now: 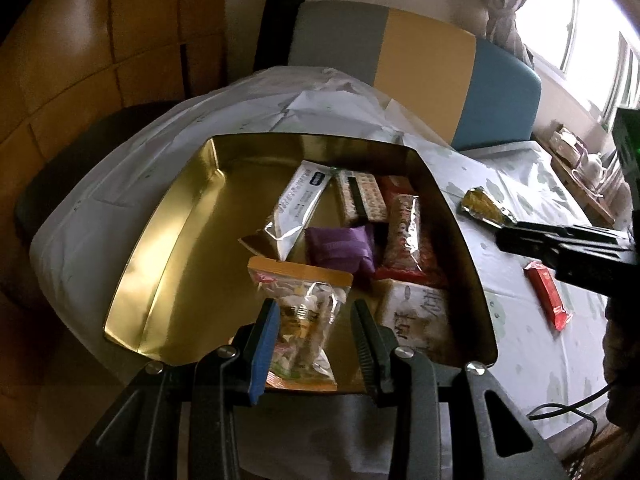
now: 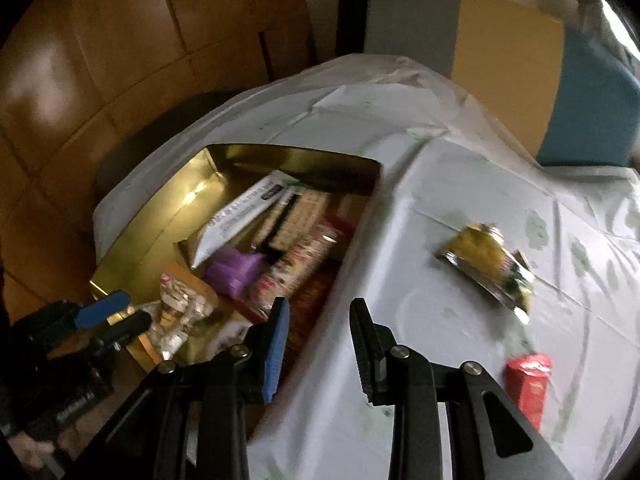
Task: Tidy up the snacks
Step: 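Move the open right gripper toward the red packet on the table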
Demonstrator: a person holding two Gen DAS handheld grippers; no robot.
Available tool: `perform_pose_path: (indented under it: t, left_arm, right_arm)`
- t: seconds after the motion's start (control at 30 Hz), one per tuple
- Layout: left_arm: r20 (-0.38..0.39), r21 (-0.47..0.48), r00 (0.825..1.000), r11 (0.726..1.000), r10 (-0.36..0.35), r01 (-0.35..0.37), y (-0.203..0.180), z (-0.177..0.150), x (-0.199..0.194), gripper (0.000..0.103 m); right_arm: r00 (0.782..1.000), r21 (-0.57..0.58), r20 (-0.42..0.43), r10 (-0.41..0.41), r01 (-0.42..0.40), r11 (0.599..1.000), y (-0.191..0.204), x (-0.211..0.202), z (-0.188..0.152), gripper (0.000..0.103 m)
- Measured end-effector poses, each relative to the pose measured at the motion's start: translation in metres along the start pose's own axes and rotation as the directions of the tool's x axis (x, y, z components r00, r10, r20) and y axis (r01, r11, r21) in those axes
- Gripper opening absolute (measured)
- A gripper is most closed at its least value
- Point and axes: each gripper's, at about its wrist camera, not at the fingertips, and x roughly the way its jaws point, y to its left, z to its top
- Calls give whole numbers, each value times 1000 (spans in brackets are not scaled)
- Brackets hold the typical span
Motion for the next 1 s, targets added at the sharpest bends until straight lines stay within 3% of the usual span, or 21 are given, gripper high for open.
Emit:
perform_pose_path:
  t: [0.1, 0.4, 0.67, 0.87, 1.0]
  left_arm:
    - [1, 14, 1000, 1000, -4, 4, -5, 0, -1, 37]
    - [-4, 62, 1000, 998, -18, 18, -23, -2, -3, 37]
    - [-10, 101, 1000, 994, -26, 27, -37, -3, -5, 37]
    - [-12, 137, 999, 990, -30, 32, -49, -1, -6, 37]
    - [-18, 165, 999, 986, -33, 36, -61, -2, -6, 37]
  right_arm:
    - [1000, 13, -4, -31, 31, 999, -14, -7, -9, 42]
    - [993, 64, -30, -110, 112, 992, -61, -23, -44, 43]
    - [977, 86, -64, -202, 207, 975, -105, -37, -64, 57]
    - [930, 127, -72, -360, 366, 922, -164, -47, -74, 67]
    - [902, 301, -143, -407, 431, 850, -217, -44, -94, 67]
